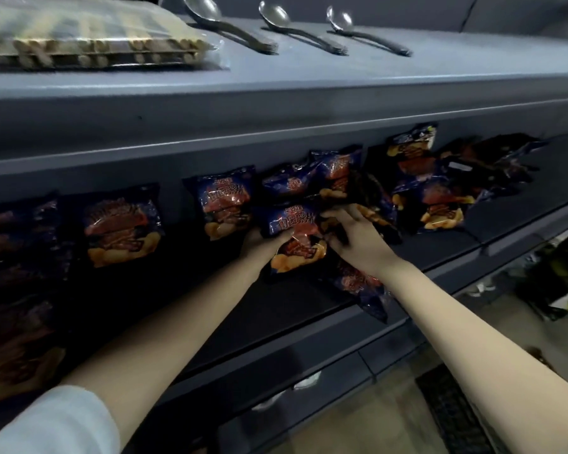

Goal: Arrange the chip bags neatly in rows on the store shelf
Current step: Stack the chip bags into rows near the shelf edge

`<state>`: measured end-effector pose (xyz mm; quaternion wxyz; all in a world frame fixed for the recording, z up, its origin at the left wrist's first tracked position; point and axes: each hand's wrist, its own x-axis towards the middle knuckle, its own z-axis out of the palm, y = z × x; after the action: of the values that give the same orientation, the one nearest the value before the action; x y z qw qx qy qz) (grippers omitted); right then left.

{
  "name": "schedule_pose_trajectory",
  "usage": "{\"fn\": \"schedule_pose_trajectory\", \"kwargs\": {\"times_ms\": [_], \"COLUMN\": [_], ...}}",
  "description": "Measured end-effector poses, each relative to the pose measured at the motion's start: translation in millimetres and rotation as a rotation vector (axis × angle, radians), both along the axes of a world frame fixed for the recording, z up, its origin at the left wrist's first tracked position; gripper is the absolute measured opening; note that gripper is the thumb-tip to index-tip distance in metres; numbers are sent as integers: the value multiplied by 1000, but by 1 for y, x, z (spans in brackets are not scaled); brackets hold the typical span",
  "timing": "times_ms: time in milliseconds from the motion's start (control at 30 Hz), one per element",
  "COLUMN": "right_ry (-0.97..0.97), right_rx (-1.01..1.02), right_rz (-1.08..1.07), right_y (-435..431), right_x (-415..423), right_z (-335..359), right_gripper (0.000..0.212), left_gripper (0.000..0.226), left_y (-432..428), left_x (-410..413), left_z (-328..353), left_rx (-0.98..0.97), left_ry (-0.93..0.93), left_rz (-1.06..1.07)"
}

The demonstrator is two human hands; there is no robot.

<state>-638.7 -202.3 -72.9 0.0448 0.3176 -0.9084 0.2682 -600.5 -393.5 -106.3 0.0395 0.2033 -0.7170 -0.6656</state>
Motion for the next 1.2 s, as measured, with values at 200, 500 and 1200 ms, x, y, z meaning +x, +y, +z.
{"fn": "schedule_pose_trajectory", "kwargs": {"times_ms": [200,500,1200], "right_ry": [-65,-669,-550], "right_rx": [-217,-338,-502], "right_rz": [25,322,264], "right_y": [-17,-101,-212], "right_x": [4,36,44], "right_z": [3,18,8], "right_gripper": [48,45,44], "left_gripper": [37,30,33], "left_y": [-25,-96,-122], "left_x": [27,100,196], "left_z": [21,59,18], "left_rx": [-128,-257,-589], "left_ry": [127,201,230], "left_rz": [13,86,311]}}
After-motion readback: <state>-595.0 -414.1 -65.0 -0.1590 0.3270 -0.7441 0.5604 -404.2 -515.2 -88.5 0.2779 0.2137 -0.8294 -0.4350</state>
